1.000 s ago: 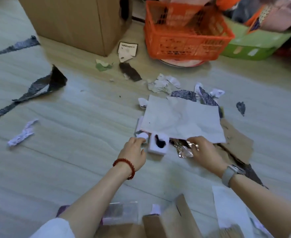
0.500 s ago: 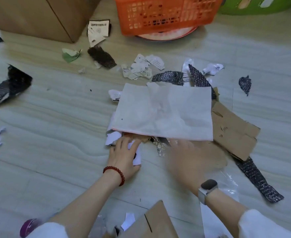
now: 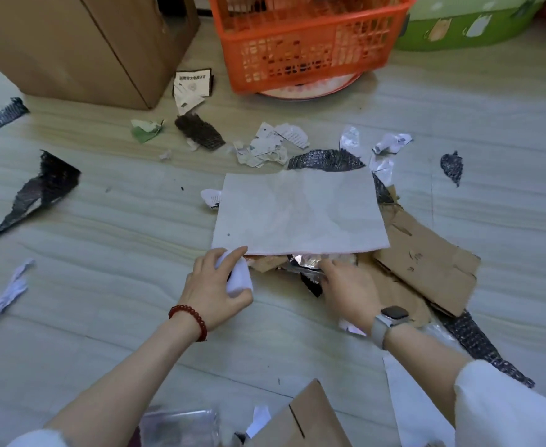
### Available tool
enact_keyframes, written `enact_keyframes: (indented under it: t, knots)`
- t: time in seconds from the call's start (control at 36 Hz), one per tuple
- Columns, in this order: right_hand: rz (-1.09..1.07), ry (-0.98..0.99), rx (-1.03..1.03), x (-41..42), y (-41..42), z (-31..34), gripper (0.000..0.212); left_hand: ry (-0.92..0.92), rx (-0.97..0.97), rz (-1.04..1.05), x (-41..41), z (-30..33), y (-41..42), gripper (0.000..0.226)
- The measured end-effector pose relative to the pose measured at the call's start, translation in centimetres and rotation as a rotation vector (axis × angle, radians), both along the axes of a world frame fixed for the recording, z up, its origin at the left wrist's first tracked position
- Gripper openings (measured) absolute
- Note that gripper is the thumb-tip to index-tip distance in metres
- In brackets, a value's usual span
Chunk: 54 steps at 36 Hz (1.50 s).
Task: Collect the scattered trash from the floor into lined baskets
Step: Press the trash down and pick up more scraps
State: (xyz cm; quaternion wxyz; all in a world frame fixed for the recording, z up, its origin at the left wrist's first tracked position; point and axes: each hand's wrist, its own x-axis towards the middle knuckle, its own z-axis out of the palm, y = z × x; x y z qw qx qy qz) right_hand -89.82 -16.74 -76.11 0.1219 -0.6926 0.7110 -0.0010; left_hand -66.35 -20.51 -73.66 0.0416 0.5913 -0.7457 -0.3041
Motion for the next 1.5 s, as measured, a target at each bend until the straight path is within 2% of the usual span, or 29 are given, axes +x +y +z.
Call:
enact_keyframes:
  t: [0.11, 0.19, 0.28, 0.39, 0.5, 0.64, 0.78, 0.83, 0.92, 1.06, 1.14, 1.22, 1.33, 1.39, 1.5]
  knots:
    - [-0.141, -0.645, 0.184, 0.6, -0.4, 3.6, 0.021, 0.110, 0.039, -0.067, 1.5, 2.0, -0.3, 0.078]
    - [-0.223, -0.929, 0.224, 0.8, -1.4, 7.6, 0.015, 0.159, 0.053, -0.123, 2.9, 3.8, -1.1, 0.078]
    - [-0.405, -1.191, 0.188, 0.8, -2.3, 10.4, 0.024, 0.183, 0.012, -0.121, 4.3, 5.4, -2.3, 0.086]
    - [-0.393, -1.160, 0.254, 2.0, -2.6, 12.8, 0.017, 0.263, -0.007, -0.090, 6.0, 7.7, -3.1, 0.077]
    - [-0.448, -1.324, 0.229, 3.1, -3.3, 14.8, 0.023, 0.321, -0.034, -0.097, 7.9, 9.2, -3.2, 0.078]
    - [-0.351, -1.181, 0.270, 6.9, -4.1, 15.7, 0.026, 0.408, -0.019, -0.066, 10.5, 10.3, -2.6, 0.083]
    - [-0.189, -0.992, 0.223, 11.9, -5.1, 16.7, 0.019, 0.516, 0.057, -0.016, 13.3, 11.7, -2.1, 0.091]
    - [-0.146, -1.035, 0.250, 14.4, -5.3, 16.9, 0.016, 0.523, 0.080, -0.034, 14.3, 12.0, -1.7, 0.096]
    - [-0.171, -1.203, 0.364, 17.7, -5.6, 16.8, 0.016, 0.482, 0.083, -0.083, 15.2, 12.1, -0.8, 0.107]
    - [-0.228, -1.426, 0.515, 21.3, -5.1, 16.8, 0.021, 0.258, -0.071, -0.113, 16.1, 12.1, 0.5, 0.114]
    - [-0.271, -1.436, 0.500, 22.5, -4.7, 16.4, 0.018, 0.134, -0.215, -0.114, 16.7, 11.2, 1.1, 0.108]
    - [-0.249, -1.427, 0.530, 22.9, -4.3, 16.4, 0.020, 0.144, -0.354, -0.076, 17.2, 9.8, 1.5, 0.098]
    - [-0.165, -1.495, 0.643, 24.1, -3.1, 15.9, 0.016, 0.205, -0.501, 0.035, 17.8, 8.8, 0.8, 0.063]
    - [-0.174, -1.466, 0.596, 24.8, -2.7, 15.4, 0.012, 0.253, -0.506, 0.055, 17.9, 8.4, 0.5, 0.051]
    - [-0.245, -1.452, 0.381, 24.6, -2.3, 15.1, 0.022, 0.313, -0.456, 0.108, 18.1, 7.0, 0.7, 0.051]
